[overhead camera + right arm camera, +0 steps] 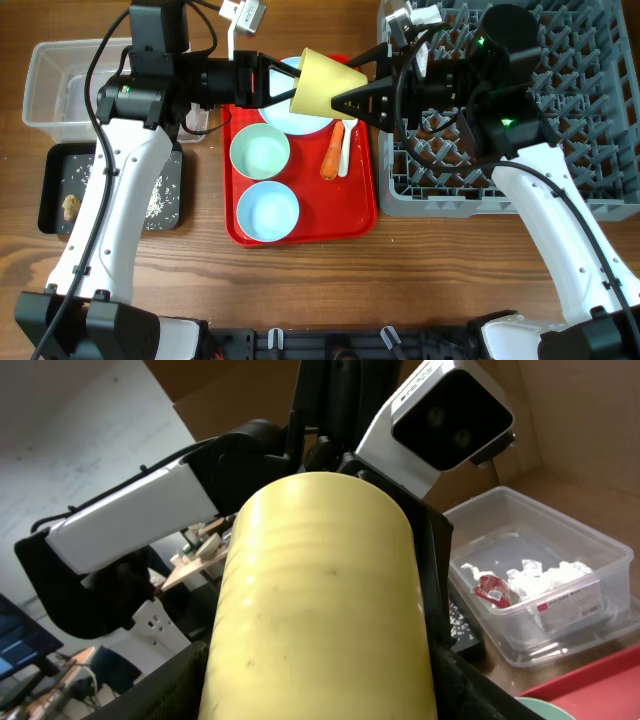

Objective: Sort waste into correct bins and load items into the dishwasher rack
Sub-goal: 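Hand the yellow cup from the left gripper to the right gripper, then place the yellow cup into the dish rack with the right gripper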

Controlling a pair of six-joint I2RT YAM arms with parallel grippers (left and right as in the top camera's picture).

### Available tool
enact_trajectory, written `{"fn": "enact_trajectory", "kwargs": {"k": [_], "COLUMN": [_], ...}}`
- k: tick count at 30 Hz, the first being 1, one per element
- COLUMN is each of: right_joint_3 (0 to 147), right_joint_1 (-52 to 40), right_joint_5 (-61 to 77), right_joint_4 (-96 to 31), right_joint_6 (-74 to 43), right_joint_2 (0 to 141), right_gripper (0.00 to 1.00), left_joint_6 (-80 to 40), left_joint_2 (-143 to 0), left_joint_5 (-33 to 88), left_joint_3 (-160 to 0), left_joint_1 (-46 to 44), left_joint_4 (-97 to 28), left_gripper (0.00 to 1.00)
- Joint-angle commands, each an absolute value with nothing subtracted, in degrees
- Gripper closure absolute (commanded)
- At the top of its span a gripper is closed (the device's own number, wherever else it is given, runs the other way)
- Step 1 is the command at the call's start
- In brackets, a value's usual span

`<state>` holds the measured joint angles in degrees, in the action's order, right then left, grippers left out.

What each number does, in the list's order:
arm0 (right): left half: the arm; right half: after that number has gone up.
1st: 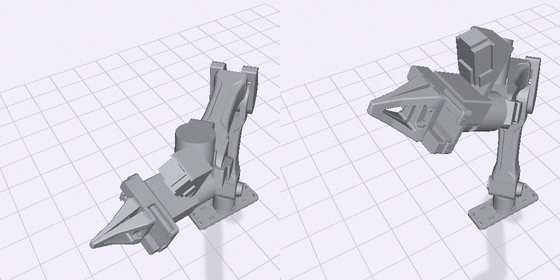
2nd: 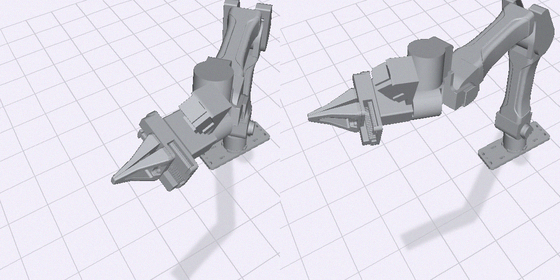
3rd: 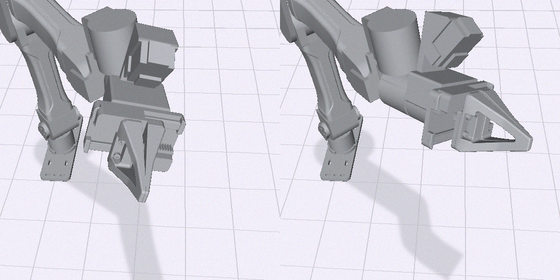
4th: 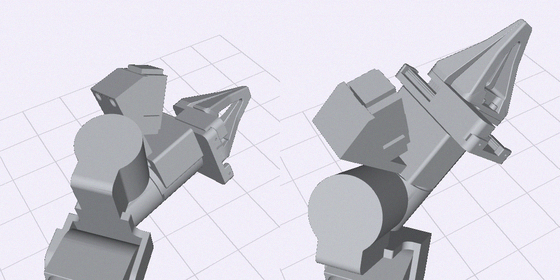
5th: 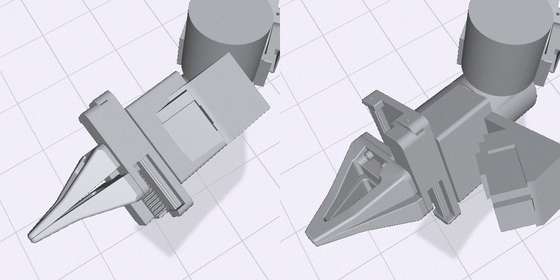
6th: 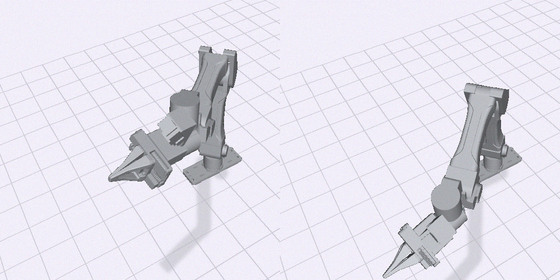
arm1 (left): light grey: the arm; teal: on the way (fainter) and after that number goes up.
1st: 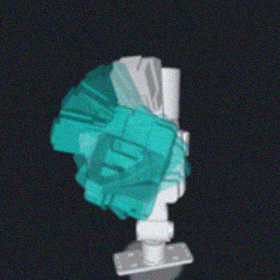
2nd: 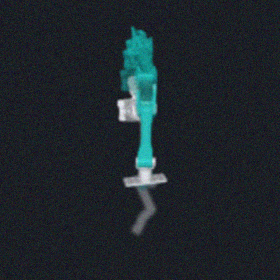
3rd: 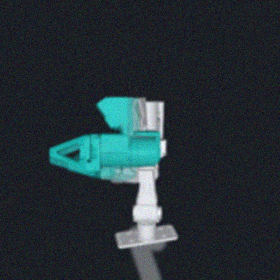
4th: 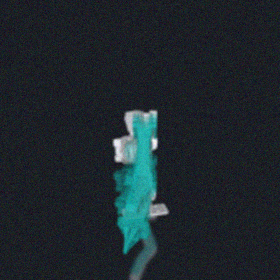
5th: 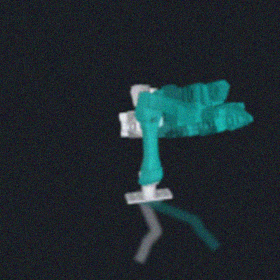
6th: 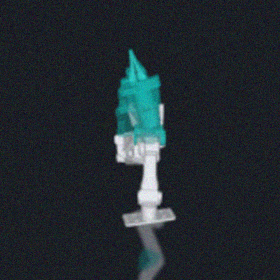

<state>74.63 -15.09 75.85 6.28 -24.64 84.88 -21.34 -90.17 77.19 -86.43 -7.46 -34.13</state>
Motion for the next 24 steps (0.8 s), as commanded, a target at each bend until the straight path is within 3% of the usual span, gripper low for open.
{"fn": "enact_trajectory", "kwargs": {"k": [1, 6, 12, 17, 21, 24], "right_joint_3": [75.4, 75.4, 75.4, 75.4, 76.2, 79.9], "right_joint_1": [-13.1, -4.1, 6.3, 6.3, 6.2, 3.5], "right_joint_5": [79.6, 81.8, 81.2, 51.8, 35.2, 19.5], "right_joint_4": [6.8, 6.6, 3.3, -26.5, -41.1, -54.8], "right_joint_6": [-25.7, -31.3, -33.1, -18.5, -18.4, -18.2], "right_joint_2": [85.0, 85.0, 85.0, 85.0, 83.1, 81.8], "right_gripper": [0.48, 0.48, 0.5, 0.52, 0.56, 0.56], "left_joint_6": [-21.4, -21.5, -21.4, -21.4, -21.4, -21.4], "left_joint_2": [-90.1, -90.1, -90.1, -90.1, -90.1, -90.1], "left_joint_5": [75.5, 75.5, 68.7, 49.5, 37.3, 33.5], "left_joint_3": [-86.6, -86.6, -86.6, -86.6, -86.6, -86.6], "left_joint_1": [-7.4, -7.4, -7.4, -7.4, -7.4, -7.4], "left_joint_4": [-33.8, -33.8, -35.0, -40.3, -45.6, -46.8], "left_gripper": [0.78, 0.66, 0.64, 0.62, 0.51, 0.5]}}
